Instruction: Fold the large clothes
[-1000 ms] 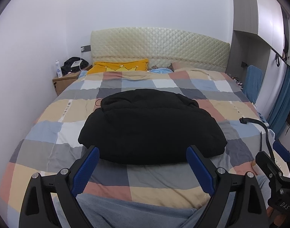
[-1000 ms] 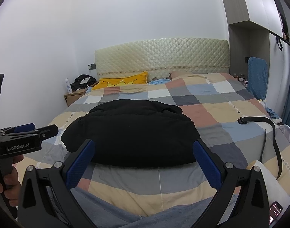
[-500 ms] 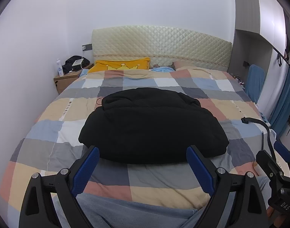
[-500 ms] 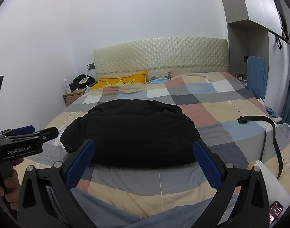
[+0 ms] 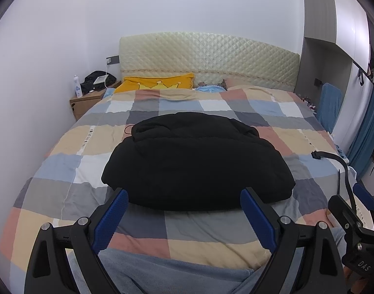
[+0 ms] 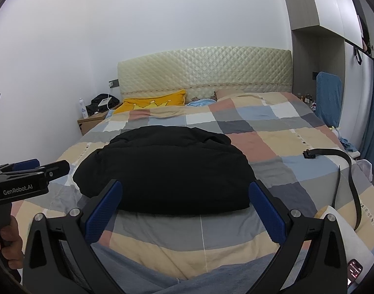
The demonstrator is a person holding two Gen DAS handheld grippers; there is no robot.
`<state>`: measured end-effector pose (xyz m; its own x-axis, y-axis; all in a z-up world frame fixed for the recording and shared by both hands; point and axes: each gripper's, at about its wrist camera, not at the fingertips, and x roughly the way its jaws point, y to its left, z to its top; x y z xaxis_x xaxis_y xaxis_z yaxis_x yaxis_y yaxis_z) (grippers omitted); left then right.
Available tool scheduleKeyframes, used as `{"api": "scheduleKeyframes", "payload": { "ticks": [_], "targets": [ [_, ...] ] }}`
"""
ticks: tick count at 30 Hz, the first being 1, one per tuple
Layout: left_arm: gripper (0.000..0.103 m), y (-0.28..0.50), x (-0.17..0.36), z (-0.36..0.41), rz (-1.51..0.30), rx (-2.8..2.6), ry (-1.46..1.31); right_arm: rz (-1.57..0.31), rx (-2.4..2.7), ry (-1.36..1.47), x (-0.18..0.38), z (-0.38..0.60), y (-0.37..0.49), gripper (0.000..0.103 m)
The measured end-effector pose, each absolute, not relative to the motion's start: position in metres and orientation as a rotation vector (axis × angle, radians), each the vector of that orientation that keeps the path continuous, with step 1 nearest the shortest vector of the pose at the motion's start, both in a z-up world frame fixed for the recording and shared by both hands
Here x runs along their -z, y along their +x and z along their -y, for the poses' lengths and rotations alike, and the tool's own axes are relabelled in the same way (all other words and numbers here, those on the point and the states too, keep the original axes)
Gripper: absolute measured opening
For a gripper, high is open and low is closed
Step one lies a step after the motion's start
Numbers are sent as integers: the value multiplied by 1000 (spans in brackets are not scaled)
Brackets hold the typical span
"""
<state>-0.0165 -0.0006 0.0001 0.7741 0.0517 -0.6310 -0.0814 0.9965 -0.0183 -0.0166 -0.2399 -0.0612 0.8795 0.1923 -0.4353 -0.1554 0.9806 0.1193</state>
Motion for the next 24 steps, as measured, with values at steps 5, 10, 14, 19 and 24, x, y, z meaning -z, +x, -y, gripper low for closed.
{"api": "scheduleKeyframes", "payload": {
  "ticks": [5,10,14,19,24],
  "targets": [
    [93,-16,0,1,-690,-61,-53,-456,-182,74,61,239,-17,103],
    [93,-18,0,4,-694,-57,-55,-458,-182,70,62,239,-17,103],
    [93,-17,0,4,-699,-51,-54,-464,-186,70,63,240,-18,103],
    [93,-18,-2,3,-700,-56,-51,-465,-182,72,61,239,-20,103],
    [93,-17,-2,2,-699,-56,-49,-466,-182,71,62,240,-21,103]
  ]
}}
